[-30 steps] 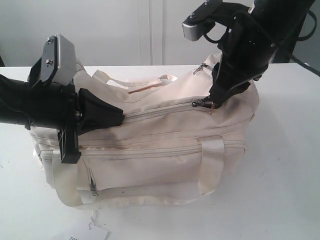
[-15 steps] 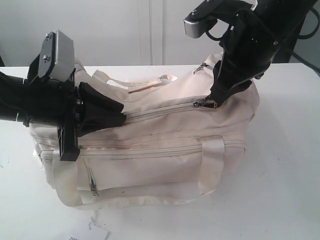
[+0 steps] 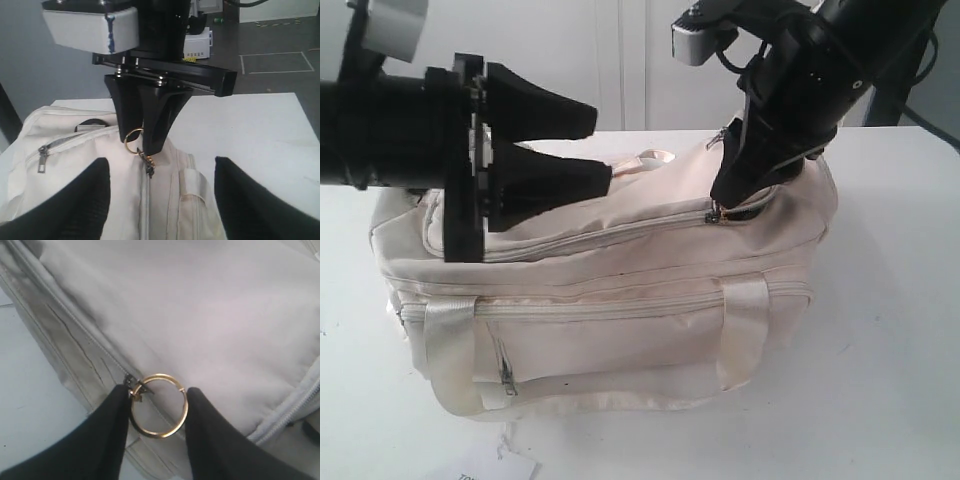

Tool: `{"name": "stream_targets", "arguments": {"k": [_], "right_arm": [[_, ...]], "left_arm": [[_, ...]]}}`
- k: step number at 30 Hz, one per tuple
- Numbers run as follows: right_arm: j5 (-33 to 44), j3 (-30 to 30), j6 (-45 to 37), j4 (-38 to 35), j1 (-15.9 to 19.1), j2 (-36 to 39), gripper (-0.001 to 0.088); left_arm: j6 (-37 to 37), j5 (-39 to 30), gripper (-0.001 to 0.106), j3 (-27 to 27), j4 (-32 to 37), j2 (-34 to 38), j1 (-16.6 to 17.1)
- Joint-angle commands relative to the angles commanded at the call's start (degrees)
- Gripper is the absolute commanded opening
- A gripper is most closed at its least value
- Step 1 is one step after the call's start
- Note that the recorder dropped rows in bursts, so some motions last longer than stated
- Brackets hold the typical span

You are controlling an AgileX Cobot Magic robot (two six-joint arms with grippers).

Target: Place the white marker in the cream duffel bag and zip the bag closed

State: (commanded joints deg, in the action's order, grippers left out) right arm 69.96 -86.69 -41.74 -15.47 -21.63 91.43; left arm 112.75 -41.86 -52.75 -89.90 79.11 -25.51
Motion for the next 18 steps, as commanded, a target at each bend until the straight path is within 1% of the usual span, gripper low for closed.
{"name": "stream_targets", "arguments": {"k": [3, 6, 9, 12, 18], "right_arm": [[0.00, 0.00, 0.00, 2.09, 0.00, 0.00, 0.0000], [0.00, 0.00, 0.00, 2.62, 0.00, 0.00, 0.0000], [0.00, 0.00, 0.00, 2.62, 0.00, 0.00, 0.0000], [0.00, 0.00, 0.00, 2.62, 0.00, 0.00, 0.0000], [0.00, 0.00, 0.00, 2.62, 0.00, 0.00, 0.0000]], "left_arm": [[0.79, 6.08, 0.063, -0.64, 0.29, 1.74, -4.24], [0.79, 10.52, 0.063, -2.68, 0.35, 3.83, -6.87], [0.79, 10.83, 0.063, -5.31, 0.35, 6.50, -7.76], [-0.38, 10.87, 0.063, -7.52, 0.35, 9.00, -7.76], [-1.67, 10.26, 0.063, -9.71, 0.74, 12.53, -7.76]]}}
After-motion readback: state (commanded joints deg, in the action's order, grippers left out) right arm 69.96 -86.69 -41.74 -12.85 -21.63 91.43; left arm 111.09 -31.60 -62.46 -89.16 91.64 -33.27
